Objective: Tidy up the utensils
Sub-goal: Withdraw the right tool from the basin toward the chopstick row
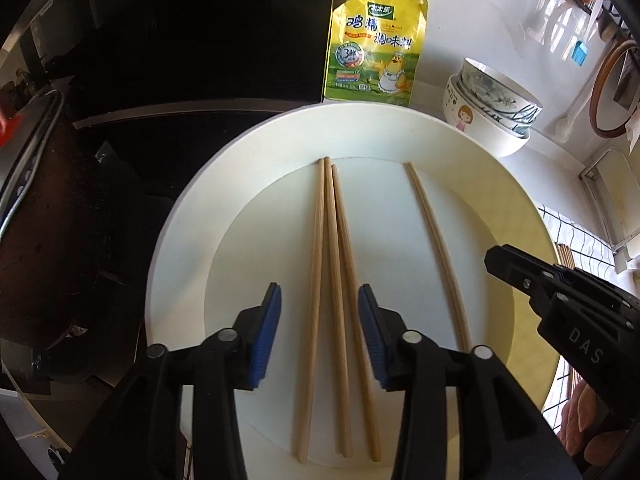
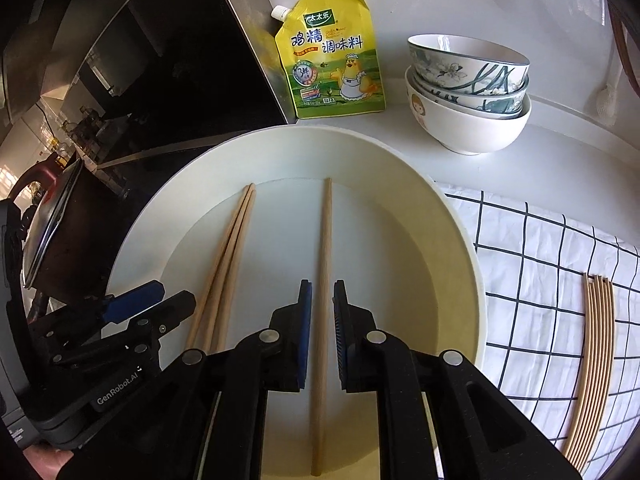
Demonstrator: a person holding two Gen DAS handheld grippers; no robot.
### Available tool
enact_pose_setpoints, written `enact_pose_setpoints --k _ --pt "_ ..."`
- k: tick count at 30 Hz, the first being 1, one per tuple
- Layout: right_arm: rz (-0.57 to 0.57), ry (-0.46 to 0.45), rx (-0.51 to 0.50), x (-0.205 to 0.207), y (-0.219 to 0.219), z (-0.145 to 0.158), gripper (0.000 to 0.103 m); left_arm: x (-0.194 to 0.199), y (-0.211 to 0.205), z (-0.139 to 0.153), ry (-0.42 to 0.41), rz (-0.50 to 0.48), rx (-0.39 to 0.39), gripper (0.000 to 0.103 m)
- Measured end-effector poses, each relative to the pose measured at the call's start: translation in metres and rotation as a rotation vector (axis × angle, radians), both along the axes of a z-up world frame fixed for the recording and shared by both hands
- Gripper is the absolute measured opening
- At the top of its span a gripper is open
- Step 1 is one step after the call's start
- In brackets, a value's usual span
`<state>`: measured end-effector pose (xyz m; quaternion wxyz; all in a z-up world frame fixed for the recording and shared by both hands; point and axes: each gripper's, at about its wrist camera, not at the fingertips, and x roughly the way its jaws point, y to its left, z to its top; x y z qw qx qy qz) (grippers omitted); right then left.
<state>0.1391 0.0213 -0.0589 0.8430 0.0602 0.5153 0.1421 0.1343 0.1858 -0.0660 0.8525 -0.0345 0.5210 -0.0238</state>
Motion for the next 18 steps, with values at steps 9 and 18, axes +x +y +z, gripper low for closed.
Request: enact_pose_setpoints --k 9,18 --pt "-0.007 -0.019 0.003 -0.026 -0.02 0.013 0.011 -0.013 -0.009 0.018 -0.019 -0.007 0.011 0.055" --pt "-0.033 -0.025 0.007 -0.049 -0.053 0.024 0.014 -0.031 -0.033 0.033 -0.033 -0.029 0.025 0.058"
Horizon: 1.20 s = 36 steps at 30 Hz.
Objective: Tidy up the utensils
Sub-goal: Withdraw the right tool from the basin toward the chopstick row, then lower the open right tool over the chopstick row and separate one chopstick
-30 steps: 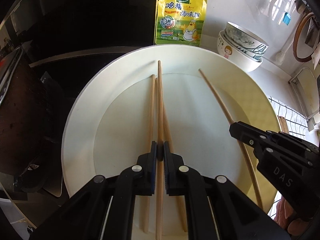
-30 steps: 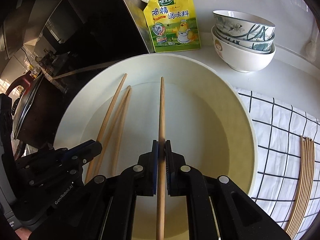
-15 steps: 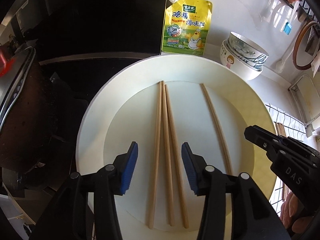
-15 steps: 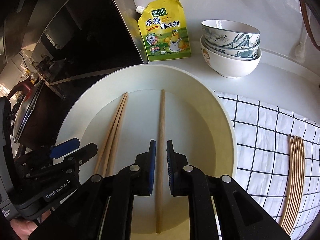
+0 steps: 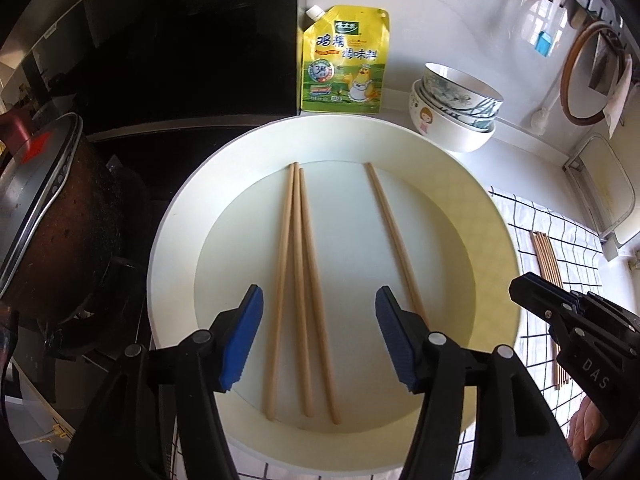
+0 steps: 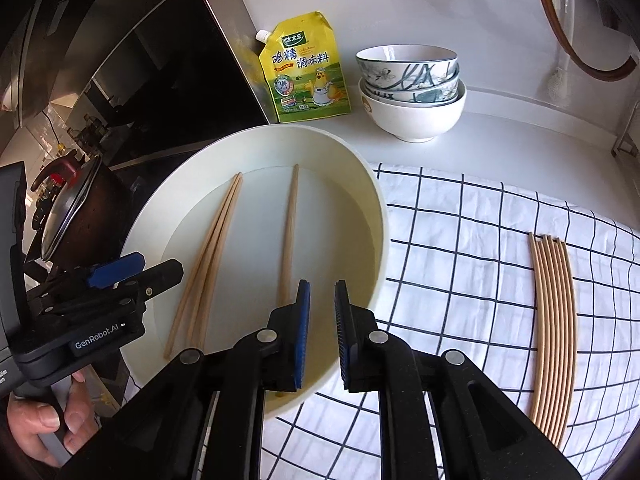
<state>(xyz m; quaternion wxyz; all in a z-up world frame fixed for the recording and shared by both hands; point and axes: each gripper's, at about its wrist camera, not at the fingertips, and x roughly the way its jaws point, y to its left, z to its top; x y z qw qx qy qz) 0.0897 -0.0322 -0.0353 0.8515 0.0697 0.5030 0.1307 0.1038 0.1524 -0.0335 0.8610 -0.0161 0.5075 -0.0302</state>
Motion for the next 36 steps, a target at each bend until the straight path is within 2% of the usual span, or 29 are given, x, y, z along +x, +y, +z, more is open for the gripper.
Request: enact_pose_setpoints --k 4,22,30,33,36 --pt "-0.015 -0.01 0.001 -0.01 -0.017 0.006 0.02 -0.007 -0.015 0.006 -0.008 -0.012 0.001 0.061" --pt "-0.109 -0.041 0.0 -0.05 -0.114 0.02 0.024 -0.033 -0.11 0.024 -0.028 -0.119 0.0 0.061" --pt "-0.17 -0.031 -0.001 -0.068 -0.167 0.011 0.027 -0.042 -0.16 0.017 -0.01 -0.171 0.005 0.061" --pt "-0.187 -0.022 -0.01 -0.074 -0.185 0.005 0.027 -0.047 -0.177 0.014 -0.012 -0.185 0.007 0.067" --pt "-0.194 -0.019 -0.034 -0.081 -0.202 -0.007 0.031 -0.051 -0.192 0.009 -0.014 -0.198 0.0 0.067"
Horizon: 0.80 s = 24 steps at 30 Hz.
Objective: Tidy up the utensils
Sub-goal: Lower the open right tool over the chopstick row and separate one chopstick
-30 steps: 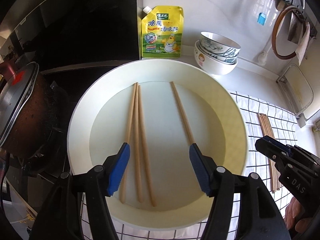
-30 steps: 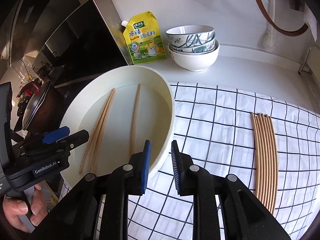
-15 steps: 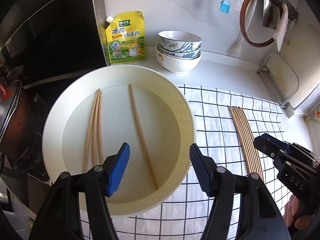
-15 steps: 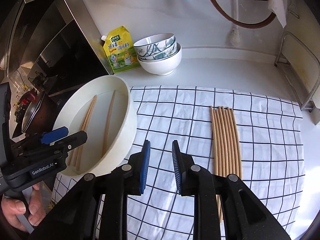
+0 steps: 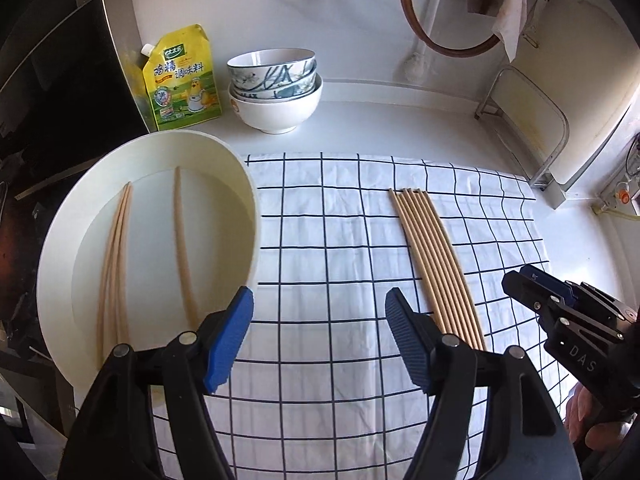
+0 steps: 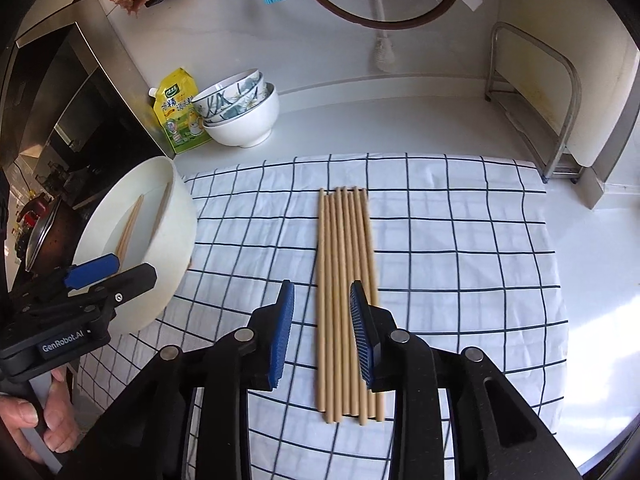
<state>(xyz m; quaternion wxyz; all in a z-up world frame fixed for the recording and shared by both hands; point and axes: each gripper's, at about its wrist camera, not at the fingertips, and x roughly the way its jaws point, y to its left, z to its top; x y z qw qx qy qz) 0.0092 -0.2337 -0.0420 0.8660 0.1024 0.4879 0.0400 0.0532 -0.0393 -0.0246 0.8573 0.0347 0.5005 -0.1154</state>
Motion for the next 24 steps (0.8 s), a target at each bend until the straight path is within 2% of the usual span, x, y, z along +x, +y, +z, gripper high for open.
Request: enact_pose_setpoints --k 9,14,24 --pt "-0.006 0.081 -0.024 -0.009 -0.033 -0.047 0.032 -0.01 -0.037 -0.034 0.068 -0.022 -0.001 0.069" --pt "0.021 0.077 -0.043 -0.003 -0.034 -0.059 0.039 -0.009 -0.048 -0.05 0.086 -0.031 0.018 0.069" --pt "0.047 0.077 -0.055 0.01 -0.027 -0.076 0.039 -0.005 -0.049 -0.061 0.092 0.01 0.015 0.073"
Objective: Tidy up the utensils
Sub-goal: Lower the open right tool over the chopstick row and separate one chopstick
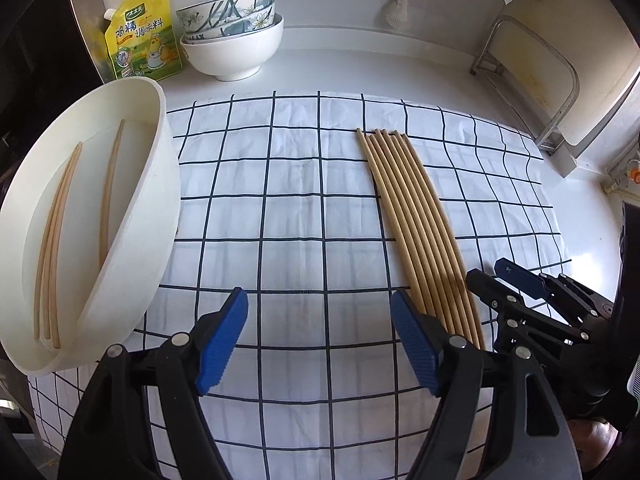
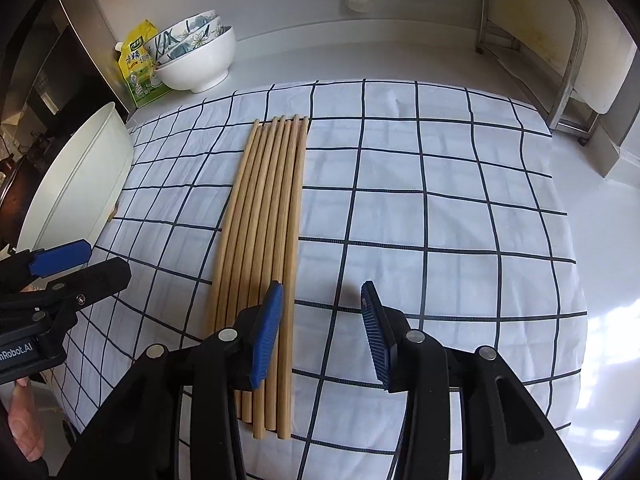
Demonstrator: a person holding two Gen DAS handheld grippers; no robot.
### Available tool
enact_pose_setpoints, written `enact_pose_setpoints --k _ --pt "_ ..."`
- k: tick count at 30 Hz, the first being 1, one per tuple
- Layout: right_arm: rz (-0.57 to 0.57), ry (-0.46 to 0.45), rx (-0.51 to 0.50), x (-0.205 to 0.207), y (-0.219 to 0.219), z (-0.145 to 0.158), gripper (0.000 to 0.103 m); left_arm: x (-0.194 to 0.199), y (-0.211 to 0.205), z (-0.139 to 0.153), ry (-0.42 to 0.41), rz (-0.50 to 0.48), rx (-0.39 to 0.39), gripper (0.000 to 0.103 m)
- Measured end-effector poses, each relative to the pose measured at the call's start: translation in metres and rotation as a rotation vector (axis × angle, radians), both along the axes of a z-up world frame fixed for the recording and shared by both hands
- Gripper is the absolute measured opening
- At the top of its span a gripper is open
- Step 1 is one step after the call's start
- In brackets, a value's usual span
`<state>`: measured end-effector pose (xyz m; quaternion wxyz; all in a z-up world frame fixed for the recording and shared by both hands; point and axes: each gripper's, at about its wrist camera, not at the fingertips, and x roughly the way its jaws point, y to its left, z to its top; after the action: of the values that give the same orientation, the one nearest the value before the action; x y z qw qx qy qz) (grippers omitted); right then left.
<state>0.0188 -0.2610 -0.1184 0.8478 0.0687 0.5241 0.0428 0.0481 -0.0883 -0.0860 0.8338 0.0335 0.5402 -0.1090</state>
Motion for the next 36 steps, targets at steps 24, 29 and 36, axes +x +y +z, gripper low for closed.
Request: enact_pose_setpoints --k 24,29,36 --pt "0.011 -0.017 -0.104 -0.001 -0.002 -0.004 0.039 -0.007 -0.013 -0.02 0.025 0.011 -0.03 0.077" --pt "-0.013 -0.029 -0.108 -0.004 -0.014 -0.005 0.039 -0.009 -0.025 -0.026 0.031 -0.007 -0.03 0.077" --pt "-0.036 -0.038 -0.075 -0.008 -0.03 -0.003 0.039 -0.006 -0.034 -0.037 0.036 -0.011 -0.005 0.077"
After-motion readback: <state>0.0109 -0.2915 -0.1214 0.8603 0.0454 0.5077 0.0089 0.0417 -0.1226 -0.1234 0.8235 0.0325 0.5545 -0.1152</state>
